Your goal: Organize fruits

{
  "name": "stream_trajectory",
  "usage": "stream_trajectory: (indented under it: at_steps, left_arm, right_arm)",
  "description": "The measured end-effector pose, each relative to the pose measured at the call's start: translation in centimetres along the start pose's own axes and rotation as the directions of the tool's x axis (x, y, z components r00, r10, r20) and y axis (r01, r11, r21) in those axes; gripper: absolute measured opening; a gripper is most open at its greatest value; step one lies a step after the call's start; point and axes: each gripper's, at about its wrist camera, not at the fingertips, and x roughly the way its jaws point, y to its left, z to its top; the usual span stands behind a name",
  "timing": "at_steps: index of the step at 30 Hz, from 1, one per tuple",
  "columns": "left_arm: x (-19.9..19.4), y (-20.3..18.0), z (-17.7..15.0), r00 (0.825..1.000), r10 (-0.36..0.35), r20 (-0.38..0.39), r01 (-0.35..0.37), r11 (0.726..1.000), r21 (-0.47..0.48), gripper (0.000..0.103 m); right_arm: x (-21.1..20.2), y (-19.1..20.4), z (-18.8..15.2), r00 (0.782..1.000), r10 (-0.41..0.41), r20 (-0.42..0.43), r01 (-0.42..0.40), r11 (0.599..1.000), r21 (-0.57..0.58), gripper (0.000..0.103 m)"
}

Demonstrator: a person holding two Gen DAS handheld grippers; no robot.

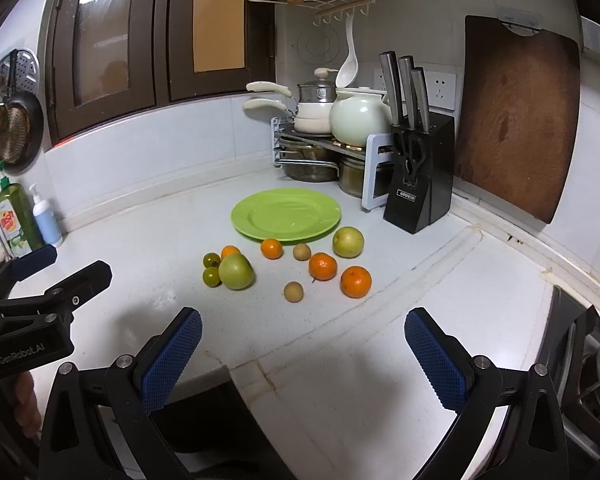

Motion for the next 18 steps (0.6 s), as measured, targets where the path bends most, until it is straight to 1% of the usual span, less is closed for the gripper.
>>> stream_trajectory:
  at_steps: [4, 11, 12, 14, 18]
  left_arm:
    - [1.1, 0.4, 0.3, 1.000, -0.013, -0.007, 0.013, 1.000, 0.008, 0.103]
    - [3.7, 1.5, 1.2, 0.999, -0.052, -0.008, 0.052, 0.997, 0.052, 0.102]
    - [4.2, 1.7, 1.4, 0.998, -0.060, -0.012, 0.061, 0.996, 0.064, 0.101]
    - [5.2, 1.9, 1.6, 0.996, -0.081, -0.024, 0.083, 0.992, 0.092, 0.096]
    - [7.5, 2.3, 2.2, 0.988, -0.147, -0.053, 0.153, 0.977, 0.150, 0.090]
  right_arm:
    - [0.9, 0.1, 0.3, 1.000, 0.000, -0.011, 0.000, 1.000, 0.005, 0.102]
    - [3.5, 1.0, 1.2, 0.999, 0.005, -0.037, -0.005, 1.000, 0.009, 0.102]
    - [4.0, 1.1, 1.4, 0.999, 0.004, -0.042, -0.004, 1.000, 0.012, 0.102]
    - [4.9, 1.4, 1.7, 0.999, 0.002, -0.051, -0.001, 1.000, 0.020, 0.102]
    - [6.9, 1.9, 2.0, 0.997, -0.011, -0.080, 0.014, 0.999, 0.043, 0.102]
